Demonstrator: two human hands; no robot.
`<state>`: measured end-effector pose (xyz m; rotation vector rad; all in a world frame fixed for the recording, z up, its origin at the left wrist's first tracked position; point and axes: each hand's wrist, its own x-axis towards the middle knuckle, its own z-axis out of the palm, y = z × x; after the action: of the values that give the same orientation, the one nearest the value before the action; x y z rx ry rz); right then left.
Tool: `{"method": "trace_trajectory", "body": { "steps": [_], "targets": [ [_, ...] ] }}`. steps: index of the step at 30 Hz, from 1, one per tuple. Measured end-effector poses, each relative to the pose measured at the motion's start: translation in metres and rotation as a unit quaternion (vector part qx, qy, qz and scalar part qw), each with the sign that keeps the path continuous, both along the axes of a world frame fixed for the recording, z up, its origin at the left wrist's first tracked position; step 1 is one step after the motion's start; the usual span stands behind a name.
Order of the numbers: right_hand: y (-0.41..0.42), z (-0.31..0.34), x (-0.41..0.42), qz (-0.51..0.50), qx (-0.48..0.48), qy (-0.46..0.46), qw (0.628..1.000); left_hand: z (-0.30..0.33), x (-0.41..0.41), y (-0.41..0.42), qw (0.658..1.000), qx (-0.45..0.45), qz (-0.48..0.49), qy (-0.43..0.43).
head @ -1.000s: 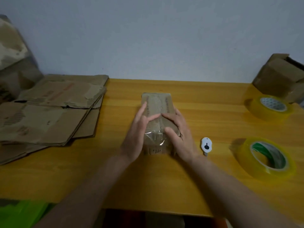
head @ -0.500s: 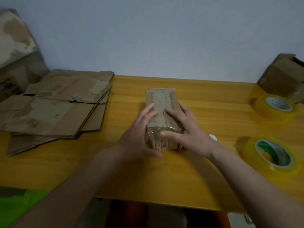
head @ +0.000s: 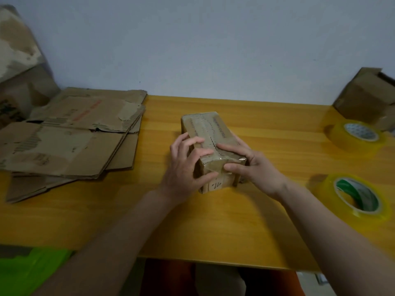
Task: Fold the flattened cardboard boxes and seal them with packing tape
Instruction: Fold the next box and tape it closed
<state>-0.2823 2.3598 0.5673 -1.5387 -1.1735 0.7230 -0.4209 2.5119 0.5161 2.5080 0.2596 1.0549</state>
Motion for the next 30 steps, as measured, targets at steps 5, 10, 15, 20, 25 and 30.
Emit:
{"method": "trace_trajectory", "body": {
  "steps": [5,10,15,20,25,30],
  "targets": [
    [-0.002,0.004,0.002,0.006,-0.005,0.020,1.000,-0.003,0.003,0.003,1.000,0.019,-0.017,0.000],
    [0.000,0.005,-0.002,-0.010,0.003,0.028,1.000,0.006,0.001,-0.003,0.995,-0.095,-0.011,-0.012],
    [0.003,-0.003,0.001,-0.008,0.016,-0.007,1.000,-0.003,0.010,-0.006,0.997,-0.061,0.013,-0.042],
    [-0.002,-0.005,0.014,0.014,-0.029,-0.134,0.990,0.001,0.006,-0.002,0.998,-0.054,0.000,-0.041],
    [-0.017,0.003,0.025,-0.040,0.017,-0.085,0.995,0.005,0.001,0.001,0.994,-0.100,-0.019,-0.027],
    [-0.006,-0.014,0.019,-0.013,0.033,-0.057,0.998,0.003,0.011,-0.001,0.996,-0.081,-0.004,-0.033]
  ]
}}
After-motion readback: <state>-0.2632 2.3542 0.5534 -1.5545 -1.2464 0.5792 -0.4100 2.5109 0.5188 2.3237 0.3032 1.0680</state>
